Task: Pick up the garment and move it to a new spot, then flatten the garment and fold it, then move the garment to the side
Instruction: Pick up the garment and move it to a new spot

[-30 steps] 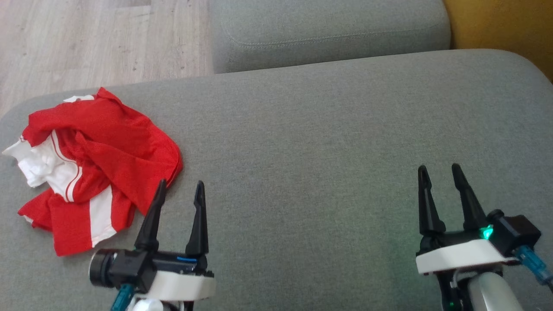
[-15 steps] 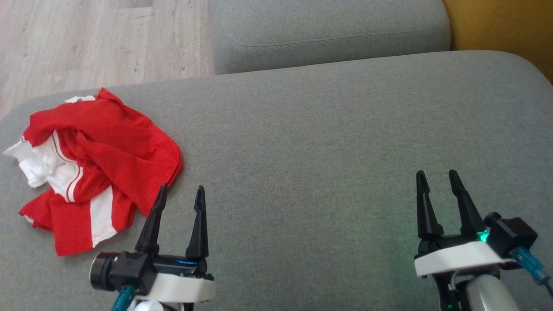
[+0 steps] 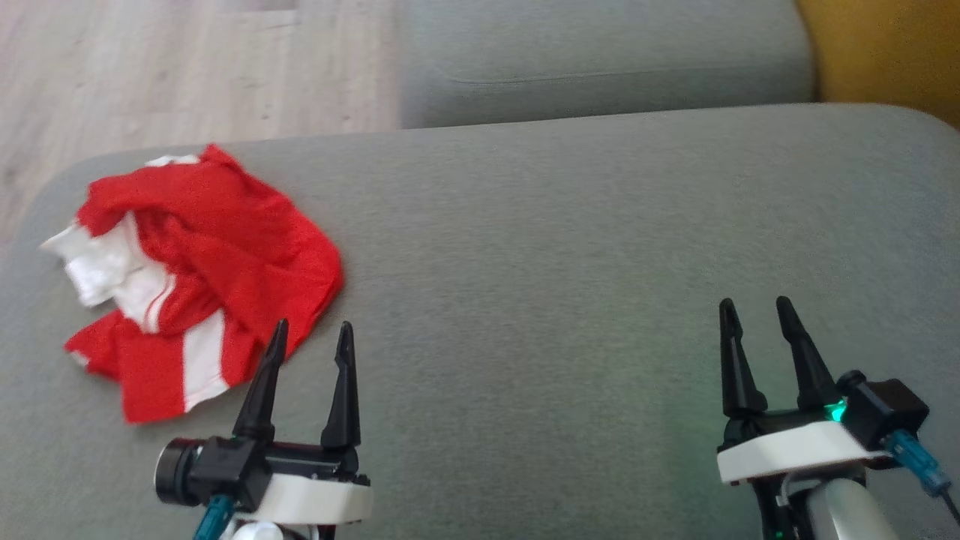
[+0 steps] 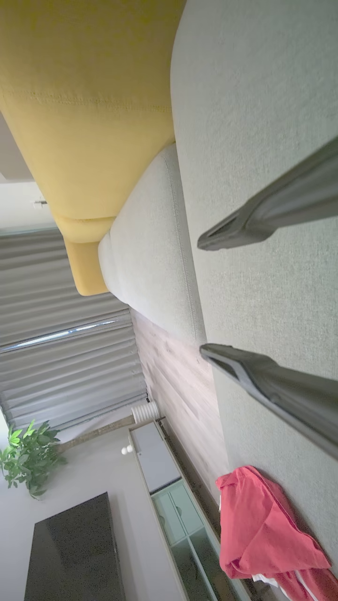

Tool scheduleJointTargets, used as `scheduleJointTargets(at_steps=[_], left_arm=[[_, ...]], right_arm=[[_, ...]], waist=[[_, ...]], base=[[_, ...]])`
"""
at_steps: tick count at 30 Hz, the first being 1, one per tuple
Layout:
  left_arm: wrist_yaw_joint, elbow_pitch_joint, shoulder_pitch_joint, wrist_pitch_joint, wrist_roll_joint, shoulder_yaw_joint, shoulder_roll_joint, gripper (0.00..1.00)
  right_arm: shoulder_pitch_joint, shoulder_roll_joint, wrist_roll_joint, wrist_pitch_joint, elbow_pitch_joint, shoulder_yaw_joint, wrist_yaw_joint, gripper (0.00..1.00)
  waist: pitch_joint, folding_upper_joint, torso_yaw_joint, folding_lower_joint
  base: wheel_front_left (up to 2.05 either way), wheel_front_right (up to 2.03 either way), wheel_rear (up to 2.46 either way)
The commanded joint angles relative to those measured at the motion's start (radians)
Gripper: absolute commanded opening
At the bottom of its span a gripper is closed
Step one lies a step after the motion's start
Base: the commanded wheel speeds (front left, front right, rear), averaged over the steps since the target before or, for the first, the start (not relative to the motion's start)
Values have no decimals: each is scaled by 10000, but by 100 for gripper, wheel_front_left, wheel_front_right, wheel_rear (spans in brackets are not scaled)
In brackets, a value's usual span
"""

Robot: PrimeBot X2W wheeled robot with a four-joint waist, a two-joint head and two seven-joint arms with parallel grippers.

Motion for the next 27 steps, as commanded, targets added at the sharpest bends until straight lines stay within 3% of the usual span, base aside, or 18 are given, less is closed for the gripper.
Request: scheduleJointTargets(at_steps=[1, 7, 15, 27], left_arm=[[71, -291, -322, -80, 11, 361, -21, 100], [65, -186, -247, -80, 230, 739, -22, 100], [93, -182, 47, -80, 411, 1373, -22, 100], [136, -353, 414, -80, 434, 1698, -22, 100]], right_arm=[[-290, -83, -66, -136, -347, 346, -7, 100], [-134, -83, -3, -136, -316, 630, -7, 100], [-34, -83, 138, -136, -211, 1204, -7, 100], [126, -83, 344, -136, -55, 1908, -7, 100]], waist=[[-44, 0, 494, 0], [-93, 0, 1697, 0], [-268, 0, 2803, 0], [-486, 0, 3673, 0]], base=[[0, 0, 0], [0, 0, 0], [0, 0, 0], [0, 0, 0]])
